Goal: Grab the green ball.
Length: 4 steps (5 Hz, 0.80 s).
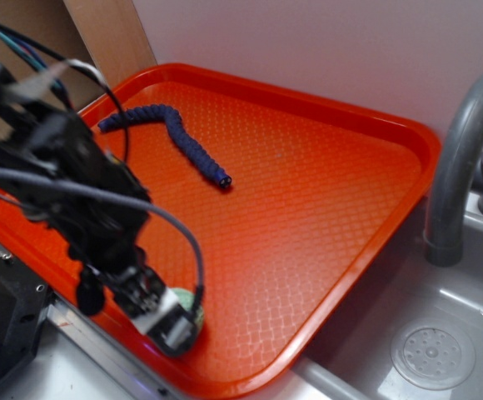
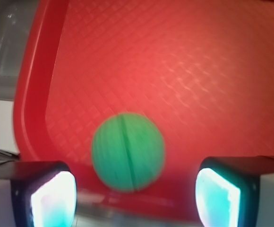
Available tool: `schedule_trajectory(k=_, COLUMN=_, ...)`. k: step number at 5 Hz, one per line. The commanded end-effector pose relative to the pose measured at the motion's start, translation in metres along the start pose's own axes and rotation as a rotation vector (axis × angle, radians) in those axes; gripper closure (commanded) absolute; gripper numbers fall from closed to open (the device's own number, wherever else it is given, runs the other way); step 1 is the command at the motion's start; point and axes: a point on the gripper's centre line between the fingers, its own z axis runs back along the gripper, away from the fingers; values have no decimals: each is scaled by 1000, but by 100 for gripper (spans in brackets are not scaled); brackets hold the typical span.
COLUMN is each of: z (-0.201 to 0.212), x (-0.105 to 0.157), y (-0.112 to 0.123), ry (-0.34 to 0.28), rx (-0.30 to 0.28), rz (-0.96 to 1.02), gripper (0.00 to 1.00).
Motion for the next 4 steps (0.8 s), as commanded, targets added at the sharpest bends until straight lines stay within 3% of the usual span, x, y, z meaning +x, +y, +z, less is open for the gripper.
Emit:
schedule_trajectory(k=1, z=-17, x=14, y=-20, ry=-37, rx=54, rz=-113, gripper=84)
schedule_trajectory(k=2, z=-17, x=22, y=4, ry=-47, rx=116, rz=-87, gripper=100)
schedule_trajectory(k=3, z=9, x=28, y=23, ry=-42, rx=148, rz=-107, gripper=100)
schedule_trajectory(k=4, z=64, x=29, y=43, ry=-29, rx=180, rz=-155, gripper=100)
